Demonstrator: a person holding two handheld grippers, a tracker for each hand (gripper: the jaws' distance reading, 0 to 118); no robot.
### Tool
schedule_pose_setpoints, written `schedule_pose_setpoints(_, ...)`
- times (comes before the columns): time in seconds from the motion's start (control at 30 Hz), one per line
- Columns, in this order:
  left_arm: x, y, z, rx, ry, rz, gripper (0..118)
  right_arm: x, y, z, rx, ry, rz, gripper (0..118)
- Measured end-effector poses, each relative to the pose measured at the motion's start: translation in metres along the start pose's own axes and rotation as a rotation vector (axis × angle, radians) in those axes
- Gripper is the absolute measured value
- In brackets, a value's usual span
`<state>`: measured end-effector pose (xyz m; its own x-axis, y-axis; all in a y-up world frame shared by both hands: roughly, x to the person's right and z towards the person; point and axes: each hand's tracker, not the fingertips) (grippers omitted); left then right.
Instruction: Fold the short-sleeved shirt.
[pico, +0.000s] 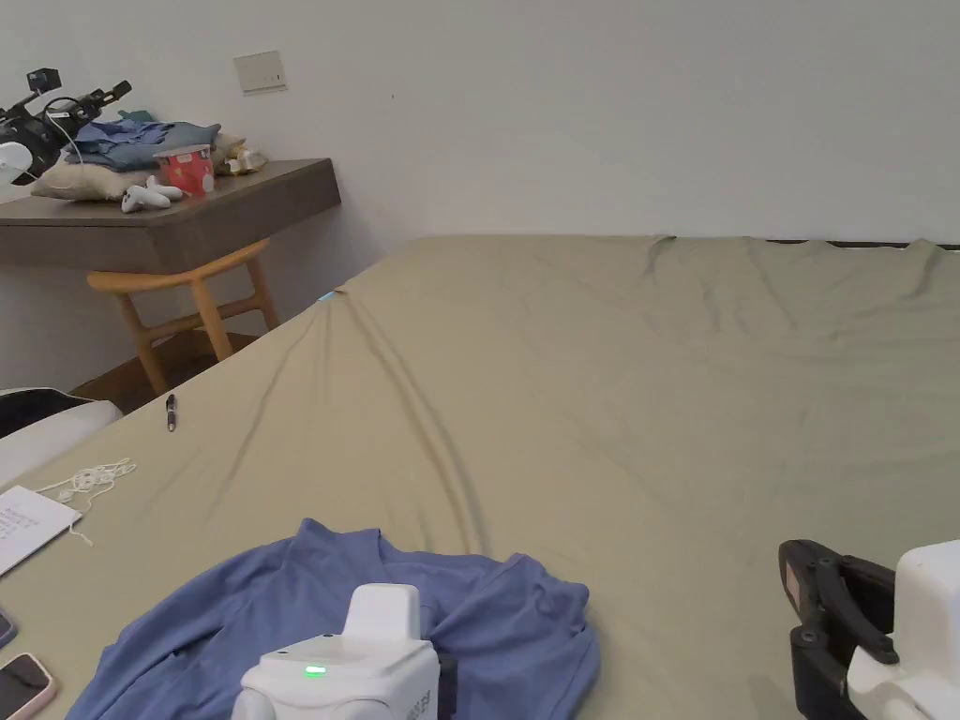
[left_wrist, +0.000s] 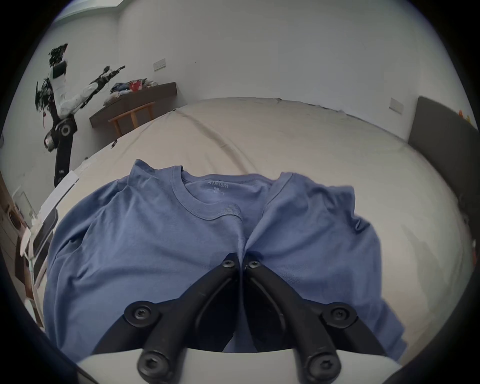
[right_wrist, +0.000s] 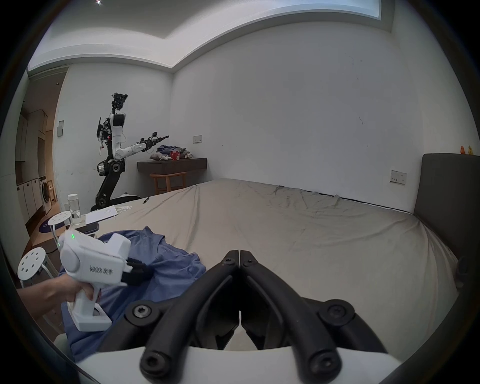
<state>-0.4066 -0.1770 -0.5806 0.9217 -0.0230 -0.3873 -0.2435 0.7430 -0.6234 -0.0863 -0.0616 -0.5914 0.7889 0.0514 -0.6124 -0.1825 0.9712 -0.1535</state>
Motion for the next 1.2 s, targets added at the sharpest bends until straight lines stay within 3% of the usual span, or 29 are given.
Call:
schedule_pose_setpoints(0.17, -0.030, 0.039, 0.017, 0.034, -0.139, 0.248, 0, 0.020, 0.004, 0.013, 0.005, -0.026, -0.032, 0)
schedule_pose_setpoints(0.23, -0.026, 0.052, 0.014, 0.044, -0.127, 0.241, 0, 0.028, 0.005, 0.020, 0.023, -0.035, -0.058, 0)
schedule_pose_setpoints(0.3, -0.015, 0.074, 0.031, 0.186, -0.079, 0.209, 0, 0.037, 0.006, 0.029, 0.030, -0.052, -0.060, 0)
schedule_pose_setpoints(0.37, -0.002, 0.104, 0.038, 0.232, -0.173, 0.175, 0, 0.047, 0.007, 0.038, 0.039, -0.081, -0.053, 0)
schedule_pose_setpoints(0.43, 0.018, 0.131, 0.028, 0.200, -0.162, 0.216, 0, 0.058, 0.009, 0.046, 0.043, -0.121, -0.069, 0)
schedule_pose_setpoints(0.6, 0.125, 0.152, 0.002, 0.149, -0.330, 0.050, 0, 0.095, 0.012, 0.094, 0.077, -0.258, -0.051, 0)
schedule_pose_setpoints(0.67, 0.188, 0.145, 0.016, 0.149, -0.486, -0.015, 0, 0.115, 0.014, 0.118, 0.092, -0.365, -0.007, 0)
schedule_pose_setpoints(0.77, 0.288, 0.127, 0.049, 0.164, -0.635, -0.196, 0, 0.149, 0.009, 0.156, 0.075, -0.502, -0.038, 0)
schedule_pose_setpoints(0.87, 0.373, 0.094, 0.090, 0.153, -0.819, -0.291, 0, 0.178, 0.005, 0.202, 0.077, -0.636, -0.047, 0)
schedule_pose_setpoints(1.07, 0.455, 0.038, 0.169, 0.158, -1.102, -0.392, 0, 0.215, 0.000, 0.289, 0.073, -0.864, -0.020, 0)
schedule_pose_setpoints(1.2, 0.476, 0.000, 0.191, 0.111, -1.133, -0.400, 0, 0.222, -0.007, 0.317, 0.086, -0.878, -0.049, 0)
